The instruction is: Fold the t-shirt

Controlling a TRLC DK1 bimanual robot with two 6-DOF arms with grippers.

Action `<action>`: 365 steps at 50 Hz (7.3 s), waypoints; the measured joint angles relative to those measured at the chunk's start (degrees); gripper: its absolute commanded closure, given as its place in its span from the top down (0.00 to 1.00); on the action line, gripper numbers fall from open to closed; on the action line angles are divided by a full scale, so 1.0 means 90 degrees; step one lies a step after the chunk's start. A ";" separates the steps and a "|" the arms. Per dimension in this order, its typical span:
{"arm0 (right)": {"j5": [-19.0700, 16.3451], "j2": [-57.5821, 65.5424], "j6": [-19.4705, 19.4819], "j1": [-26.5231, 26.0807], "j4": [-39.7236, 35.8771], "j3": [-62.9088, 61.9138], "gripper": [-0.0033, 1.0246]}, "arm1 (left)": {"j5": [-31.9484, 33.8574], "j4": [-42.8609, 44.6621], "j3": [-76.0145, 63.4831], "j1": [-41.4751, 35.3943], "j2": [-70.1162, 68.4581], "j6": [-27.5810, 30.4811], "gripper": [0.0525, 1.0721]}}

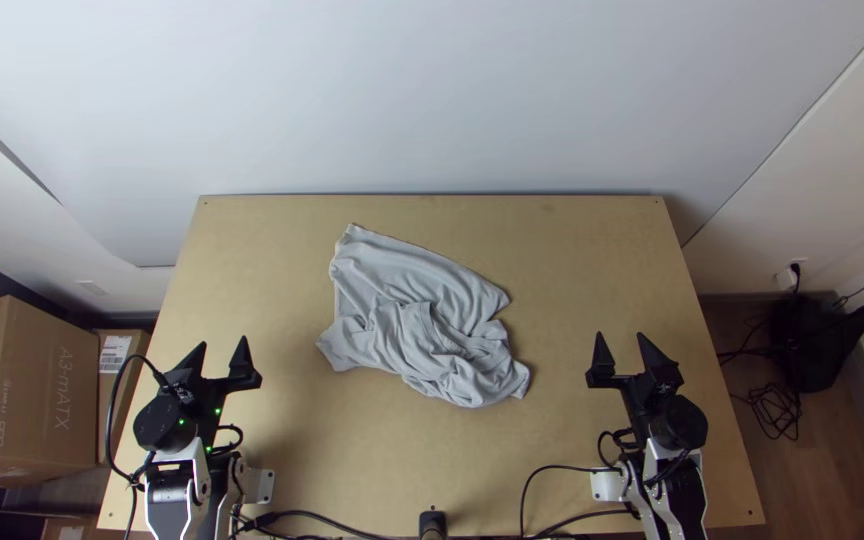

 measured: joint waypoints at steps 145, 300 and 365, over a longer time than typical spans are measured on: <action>0.0051 0.8568 0.0121 0.3043 -0.4602 1.1689 0.96 | 0.0894 -0.2975 0.9335 -0.1581 1.0251 -0.0129 0.96; -0.0189 1.3087 0.1158 0.6045 -0.6018 1.2922 0.84 | 0.1438 -0.1761 0.8568 -0.1022 1.1744 -0.0338 0.02; -0.0160 1.5254 0.1724 0.5705 -0.4979 1.3971 0.59 | 0.2307 -0.1450 0.7453 -0.0797 1.0411 -0.0335 0.02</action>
